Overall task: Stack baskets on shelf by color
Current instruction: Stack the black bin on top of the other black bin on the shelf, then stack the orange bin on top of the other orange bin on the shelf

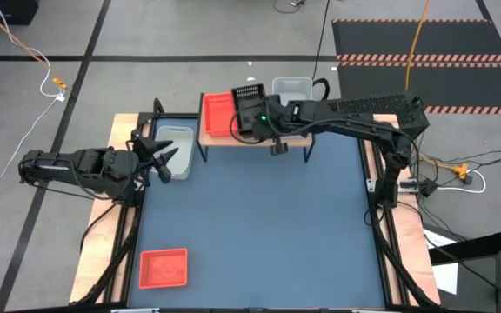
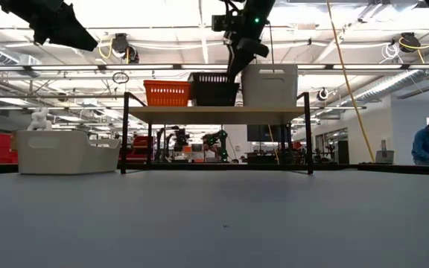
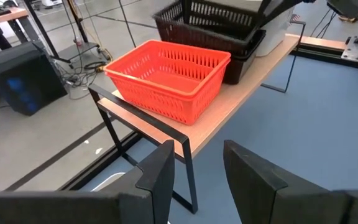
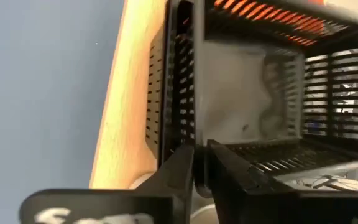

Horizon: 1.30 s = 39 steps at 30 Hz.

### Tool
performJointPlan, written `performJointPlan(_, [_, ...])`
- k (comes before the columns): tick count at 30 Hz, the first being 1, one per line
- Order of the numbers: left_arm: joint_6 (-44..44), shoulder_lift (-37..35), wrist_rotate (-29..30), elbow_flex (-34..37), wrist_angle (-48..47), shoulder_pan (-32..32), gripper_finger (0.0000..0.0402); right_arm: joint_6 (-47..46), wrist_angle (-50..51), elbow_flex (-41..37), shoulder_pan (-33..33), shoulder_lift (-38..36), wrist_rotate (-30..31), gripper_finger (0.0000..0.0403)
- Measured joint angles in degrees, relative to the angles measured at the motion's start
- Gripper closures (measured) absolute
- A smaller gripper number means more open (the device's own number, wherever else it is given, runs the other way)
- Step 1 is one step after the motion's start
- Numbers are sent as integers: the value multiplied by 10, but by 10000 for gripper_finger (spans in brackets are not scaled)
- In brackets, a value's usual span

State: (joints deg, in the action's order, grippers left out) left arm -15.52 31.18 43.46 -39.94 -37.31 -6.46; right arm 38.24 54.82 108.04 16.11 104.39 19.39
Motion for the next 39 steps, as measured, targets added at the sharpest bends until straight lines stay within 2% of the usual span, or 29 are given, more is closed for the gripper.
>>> performJointPlan(8, [5,0,-1,0,1,0,261,-37,15,0,-1,-16,-2,303])
performJointPlan(14, [4,0,-1,0,2,0,261,-106,21,0,-14,-29,-99,276])
performJointPlan(18, [4,0,-1,0,2,0,261,-145,7,0,-52,-36,-107,274])
performJointPlan(22, [4,0,-1,0,3,0,261,-189,-75,-13,-117,-38,-150,273])
performJointPlan(26, [2,0,-1,0,3,0,261,-196,-296,-120,-200,-36,-196,273])
performJointPlan(29, [-8,0,-1,0,3,0,261,-196,-482,-207,-253,-22,-199,273])
performJointPlan(31, [-16,0,-1,0,3,0,261,-205,-549,-227,-282,-4,-215,273])
performJointPlan(34, [-25,9,-1,0,3,0,261,-210,-610,-204,-306,47,-231,273])
performJointPlan(39, [-75,40,-14,0,-1,-6,261,-180,-548,-57,-312,188,-272,272])
